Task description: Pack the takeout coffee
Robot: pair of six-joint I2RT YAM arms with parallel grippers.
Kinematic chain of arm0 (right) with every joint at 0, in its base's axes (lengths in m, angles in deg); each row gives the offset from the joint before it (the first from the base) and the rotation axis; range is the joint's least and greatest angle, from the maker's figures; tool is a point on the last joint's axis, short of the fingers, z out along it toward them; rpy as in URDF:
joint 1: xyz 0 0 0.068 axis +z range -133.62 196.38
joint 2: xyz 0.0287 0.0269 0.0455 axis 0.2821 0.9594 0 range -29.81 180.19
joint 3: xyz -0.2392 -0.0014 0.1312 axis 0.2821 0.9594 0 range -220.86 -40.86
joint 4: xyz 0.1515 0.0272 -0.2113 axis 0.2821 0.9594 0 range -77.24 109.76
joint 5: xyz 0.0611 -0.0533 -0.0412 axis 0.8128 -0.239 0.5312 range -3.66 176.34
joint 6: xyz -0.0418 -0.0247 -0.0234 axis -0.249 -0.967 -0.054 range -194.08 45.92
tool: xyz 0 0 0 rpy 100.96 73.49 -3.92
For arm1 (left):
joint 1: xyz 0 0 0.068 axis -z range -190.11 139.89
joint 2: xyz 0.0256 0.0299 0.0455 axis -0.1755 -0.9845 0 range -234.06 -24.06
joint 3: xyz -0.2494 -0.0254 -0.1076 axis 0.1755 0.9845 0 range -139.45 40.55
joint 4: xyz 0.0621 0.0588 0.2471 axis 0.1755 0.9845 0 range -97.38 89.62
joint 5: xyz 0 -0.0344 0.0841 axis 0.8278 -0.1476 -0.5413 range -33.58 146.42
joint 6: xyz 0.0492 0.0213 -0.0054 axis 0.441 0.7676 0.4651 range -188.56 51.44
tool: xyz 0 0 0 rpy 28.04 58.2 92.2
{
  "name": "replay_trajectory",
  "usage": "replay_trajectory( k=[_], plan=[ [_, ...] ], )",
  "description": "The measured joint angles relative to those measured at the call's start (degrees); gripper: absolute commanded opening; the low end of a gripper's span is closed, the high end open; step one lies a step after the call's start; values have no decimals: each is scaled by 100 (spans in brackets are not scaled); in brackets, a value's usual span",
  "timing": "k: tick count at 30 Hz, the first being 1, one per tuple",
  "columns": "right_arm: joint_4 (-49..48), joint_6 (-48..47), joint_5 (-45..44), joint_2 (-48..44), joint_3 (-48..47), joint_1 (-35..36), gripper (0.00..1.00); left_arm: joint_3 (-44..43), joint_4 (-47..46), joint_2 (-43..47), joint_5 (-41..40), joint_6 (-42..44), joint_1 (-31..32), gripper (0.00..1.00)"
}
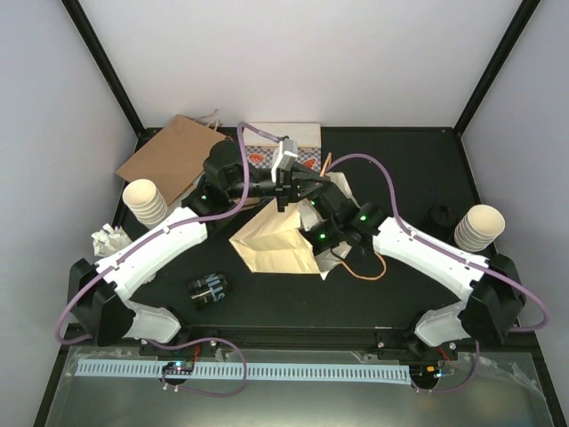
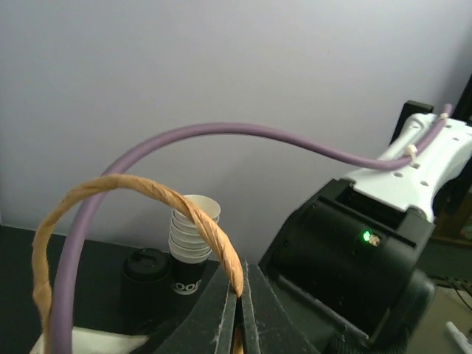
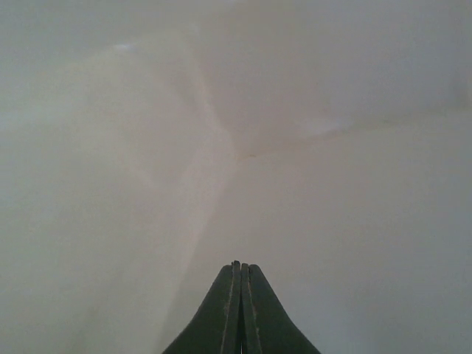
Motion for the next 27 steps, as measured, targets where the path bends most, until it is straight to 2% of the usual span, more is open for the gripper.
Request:
replay_trajectory(
  k=[6,14,21,27],
  plan=[
    [184,131,-267,380,116,0,1,0,15,-197,-17,72,20,2],
    [691,-81,-879,396,339,0,1,-37,487,-28,-533,809,15,1],
    [1362,-186,-2013,385,153,0,1,-44,929,223,-984,1325,-39,1],
    [2098,-219,-3215,396,-306,0,1,-44,1161,450,-1366,1427,-109,2]
  ],
)
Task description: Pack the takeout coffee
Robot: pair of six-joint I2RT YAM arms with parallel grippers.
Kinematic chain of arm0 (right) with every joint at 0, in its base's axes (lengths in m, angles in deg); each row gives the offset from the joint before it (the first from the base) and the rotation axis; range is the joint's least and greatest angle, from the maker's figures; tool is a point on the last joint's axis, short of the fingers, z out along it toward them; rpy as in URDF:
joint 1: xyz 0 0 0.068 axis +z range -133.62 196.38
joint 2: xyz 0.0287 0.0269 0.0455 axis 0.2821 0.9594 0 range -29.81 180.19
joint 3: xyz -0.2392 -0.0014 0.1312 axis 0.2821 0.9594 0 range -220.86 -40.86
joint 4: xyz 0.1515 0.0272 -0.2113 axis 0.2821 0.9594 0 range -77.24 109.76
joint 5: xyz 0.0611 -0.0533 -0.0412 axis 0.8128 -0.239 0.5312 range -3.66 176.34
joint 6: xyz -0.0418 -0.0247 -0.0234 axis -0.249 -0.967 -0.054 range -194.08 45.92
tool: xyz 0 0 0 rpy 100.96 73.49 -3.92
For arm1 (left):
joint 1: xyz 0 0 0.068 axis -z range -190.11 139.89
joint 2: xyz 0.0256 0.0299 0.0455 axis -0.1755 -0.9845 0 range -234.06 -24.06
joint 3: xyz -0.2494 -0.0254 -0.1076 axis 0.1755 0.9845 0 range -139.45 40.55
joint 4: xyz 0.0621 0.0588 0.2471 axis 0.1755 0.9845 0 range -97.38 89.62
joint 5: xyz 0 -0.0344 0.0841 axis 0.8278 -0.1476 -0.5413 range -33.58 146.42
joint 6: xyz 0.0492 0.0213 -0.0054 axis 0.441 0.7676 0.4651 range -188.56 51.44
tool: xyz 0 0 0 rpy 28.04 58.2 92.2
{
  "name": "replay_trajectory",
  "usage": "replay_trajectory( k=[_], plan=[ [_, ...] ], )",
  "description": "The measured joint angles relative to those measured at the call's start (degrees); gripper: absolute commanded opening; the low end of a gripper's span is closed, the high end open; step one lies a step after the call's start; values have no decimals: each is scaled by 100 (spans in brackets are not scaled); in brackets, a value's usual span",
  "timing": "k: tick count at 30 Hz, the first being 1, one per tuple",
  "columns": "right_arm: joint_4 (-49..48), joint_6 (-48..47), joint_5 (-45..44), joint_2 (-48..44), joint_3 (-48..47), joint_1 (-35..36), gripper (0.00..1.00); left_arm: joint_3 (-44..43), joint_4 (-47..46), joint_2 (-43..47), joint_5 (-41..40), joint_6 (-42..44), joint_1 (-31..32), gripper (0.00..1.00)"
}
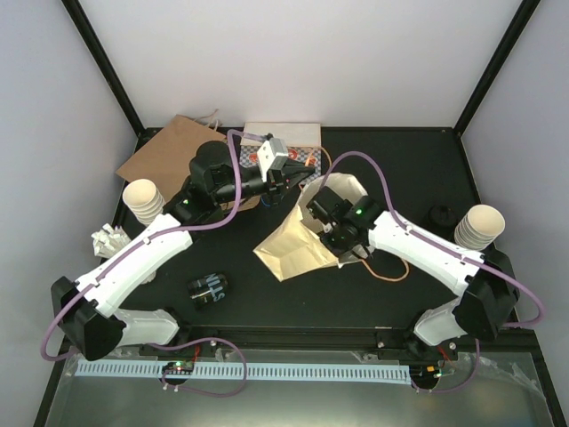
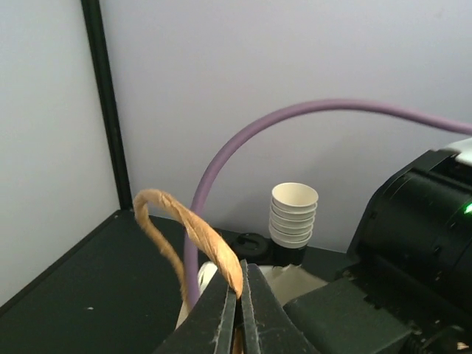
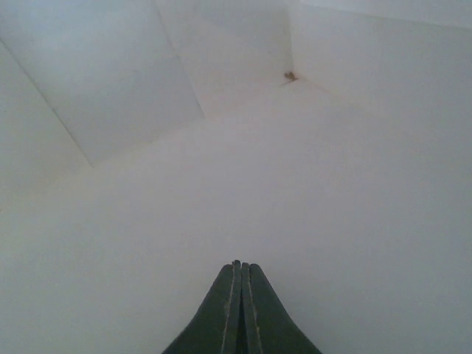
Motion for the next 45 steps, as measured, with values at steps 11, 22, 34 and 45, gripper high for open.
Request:
replay_trajectory(
  k=[11,22,34,45],
  plan=[
    [1180,-20,-2044,264,-1207,-72,6,472,-498,76,-520,-890,-142,2],
    [1014,-402,-1969,455,-1574,-98,10,883,-859,-522,-636,-1486,-363,1],
    [632,-852,-1537,46,-2562,-103,26,946,-855,-531,-647,-1495,-511,67],
    [243,-1001,-1366,-470,-2629,-103,29,765,763,737,-1440,-1368,-514,99]
  ],
)
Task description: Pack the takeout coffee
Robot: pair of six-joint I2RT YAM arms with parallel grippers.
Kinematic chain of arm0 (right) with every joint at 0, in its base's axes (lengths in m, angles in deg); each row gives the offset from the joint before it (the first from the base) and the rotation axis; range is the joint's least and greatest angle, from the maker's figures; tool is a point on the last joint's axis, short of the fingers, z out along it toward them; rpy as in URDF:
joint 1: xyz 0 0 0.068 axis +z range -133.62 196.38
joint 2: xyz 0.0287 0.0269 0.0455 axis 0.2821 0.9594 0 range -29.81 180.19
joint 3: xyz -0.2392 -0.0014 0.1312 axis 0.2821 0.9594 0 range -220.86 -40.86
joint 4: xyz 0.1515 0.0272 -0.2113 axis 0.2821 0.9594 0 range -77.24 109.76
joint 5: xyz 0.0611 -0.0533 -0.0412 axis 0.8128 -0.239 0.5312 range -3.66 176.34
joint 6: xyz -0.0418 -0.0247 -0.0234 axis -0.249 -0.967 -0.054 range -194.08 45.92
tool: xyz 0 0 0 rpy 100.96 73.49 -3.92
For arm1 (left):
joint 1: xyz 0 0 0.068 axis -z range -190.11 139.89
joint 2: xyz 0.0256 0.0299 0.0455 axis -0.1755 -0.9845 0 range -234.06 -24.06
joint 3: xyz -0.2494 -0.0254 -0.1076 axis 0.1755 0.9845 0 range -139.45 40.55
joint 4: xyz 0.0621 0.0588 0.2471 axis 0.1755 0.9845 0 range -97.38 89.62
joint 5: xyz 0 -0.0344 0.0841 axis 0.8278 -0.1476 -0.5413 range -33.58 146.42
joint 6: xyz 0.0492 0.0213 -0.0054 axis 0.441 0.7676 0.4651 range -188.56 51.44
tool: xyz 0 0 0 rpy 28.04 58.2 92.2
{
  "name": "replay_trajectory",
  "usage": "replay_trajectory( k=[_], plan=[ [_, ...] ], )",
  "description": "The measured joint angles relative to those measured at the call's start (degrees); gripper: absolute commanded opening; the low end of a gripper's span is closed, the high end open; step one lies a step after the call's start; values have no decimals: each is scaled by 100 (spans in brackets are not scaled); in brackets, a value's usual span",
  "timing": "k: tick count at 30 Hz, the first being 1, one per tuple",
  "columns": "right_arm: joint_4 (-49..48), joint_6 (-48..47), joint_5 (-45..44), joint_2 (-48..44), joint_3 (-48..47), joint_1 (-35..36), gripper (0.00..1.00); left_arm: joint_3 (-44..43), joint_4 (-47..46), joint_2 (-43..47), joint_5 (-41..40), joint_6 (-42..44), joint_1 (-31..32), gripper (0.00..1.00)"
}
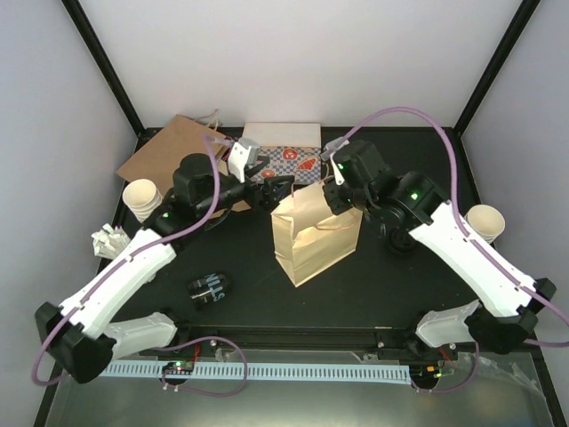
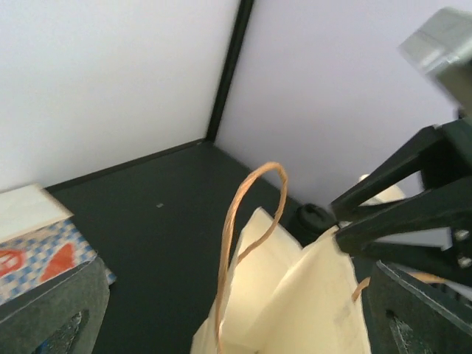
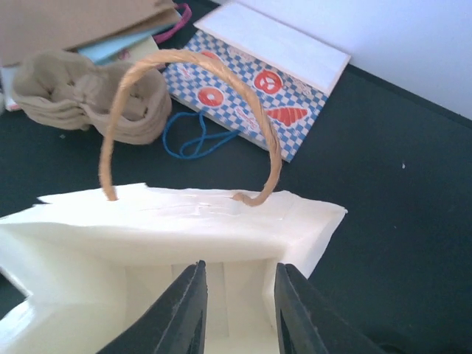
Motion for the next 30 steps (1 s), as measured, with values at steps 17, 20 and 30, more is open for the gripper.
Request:
replay_trajectory(
  k=[17,20,30],
  plan=[
    [-831,-59,892,-1432,623,0,38,970,3556,1735,-2551,-1528,-146,99],
    [-1143,-42,1123,-1912,1064,0,41,1097,3864,1519,-2610,-1928,-219,99],
    [-1738,269,1755,-3167,2986,0,42,1108,4221,688,-2802,-2291,-352,99]
  ],
)
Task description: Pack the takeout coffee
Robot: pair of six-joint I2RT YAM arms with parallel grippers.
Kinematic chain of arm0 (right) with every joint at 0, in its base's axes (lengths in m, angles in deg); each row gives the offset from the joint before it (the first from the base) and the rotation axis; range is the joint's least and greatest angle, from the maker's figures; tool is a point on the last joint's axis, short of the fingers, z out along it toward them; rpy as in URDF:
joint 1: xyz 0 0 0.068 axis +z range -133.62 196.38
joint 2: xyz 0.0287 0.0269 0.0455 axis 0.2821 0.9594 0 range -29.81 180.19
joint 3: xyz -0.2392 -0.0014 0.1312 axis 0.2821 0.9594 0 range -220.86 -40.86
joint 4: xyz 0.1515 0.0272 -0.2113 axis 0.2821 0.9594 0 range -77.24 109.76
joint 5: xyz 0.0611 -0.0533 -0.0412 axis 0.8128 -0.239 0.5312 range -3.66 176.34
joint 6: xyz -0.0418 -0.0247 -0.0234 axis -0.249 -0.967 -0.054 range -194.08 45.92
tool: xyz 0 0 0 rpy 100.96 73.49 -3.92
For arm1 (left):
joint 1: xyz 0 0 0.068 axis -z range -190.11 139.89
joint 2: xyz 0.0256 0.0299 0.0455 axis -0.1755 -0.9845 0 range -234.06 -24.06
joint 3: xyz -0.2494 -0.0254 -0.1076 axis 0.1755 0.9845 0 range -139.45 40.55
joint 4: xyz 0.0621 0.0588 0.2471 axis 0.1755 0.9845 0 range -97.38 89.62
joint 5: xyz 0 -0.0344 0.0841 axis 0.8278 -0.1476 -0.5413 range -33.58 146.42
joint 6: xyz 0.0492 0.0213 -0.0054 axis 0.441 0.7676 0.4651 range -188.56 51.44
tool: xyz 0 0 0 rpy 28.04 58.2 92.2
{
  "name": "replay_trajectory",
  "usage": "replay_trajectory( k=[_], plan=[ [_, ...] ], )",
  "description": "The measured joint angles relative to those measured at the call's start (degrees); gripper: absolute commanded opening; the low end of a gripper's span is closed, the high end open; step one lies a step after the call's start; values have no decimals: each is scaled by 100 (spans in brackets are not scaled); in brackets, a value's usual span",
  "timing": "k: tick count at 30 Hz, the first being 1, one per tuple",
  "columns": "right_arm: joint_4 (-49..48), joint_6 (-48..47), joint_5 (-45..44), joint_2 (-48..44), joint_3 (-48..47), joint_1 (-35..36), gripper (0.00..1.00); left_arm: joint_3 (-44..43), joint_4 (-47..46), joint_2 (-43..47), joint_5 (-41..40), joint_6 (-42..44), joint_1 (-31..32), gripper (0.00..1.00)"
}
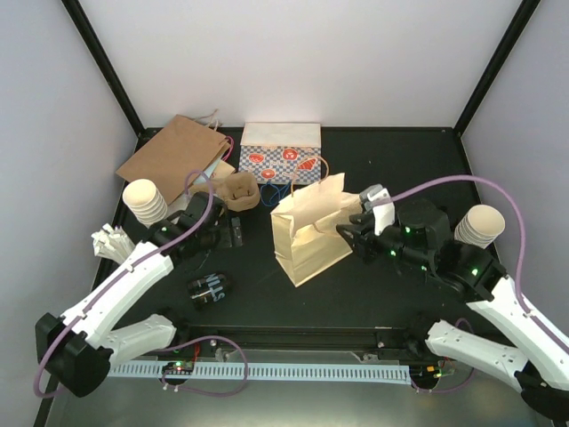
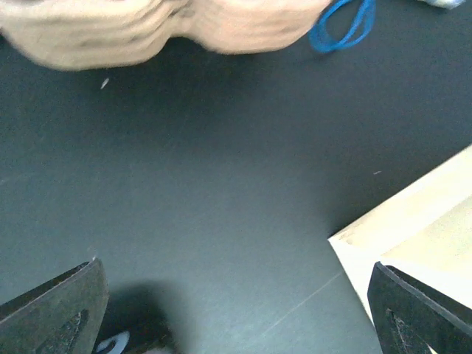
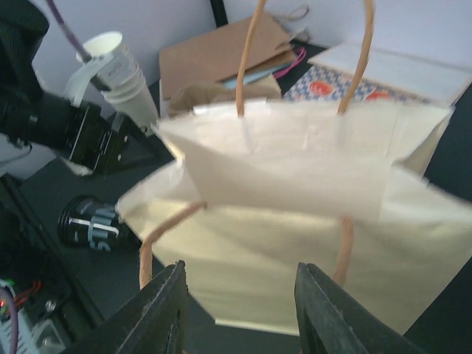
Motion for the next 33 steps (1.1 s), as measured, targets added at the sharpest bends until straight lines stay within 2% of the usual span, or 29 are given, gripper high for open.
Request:
replay_trajectory(
  k=[7,11,15,18,23,28,33],
  plan=[
    [-326,348,485,-551,1209,0,42,-166,1143,-144,-323,-758,-17,99],
    [-533,520,778,-750,1639,0,42,-57,1550,549,-459,-1316,-44,98],
    [-715,656,1056,-894,2031,0,42,138,1888,1467,-588,-1777,-361,99],
    [-778,693,1163,-918,2201,0,42,474,1867,1790,-490,-1860,-833,99],
    [-850,684,1226,-929,2243,0,42,1156,1853,1805,-101,-1882,-1620,99],
    [-892,656,1226,-922,2243,0,42,1259,1808,1781,155,-1908,-1840,99],
    [-933,634,1228,-848,2243,0,42,1585,1576,1727,702,-1985,-1867,89]
  ],
)
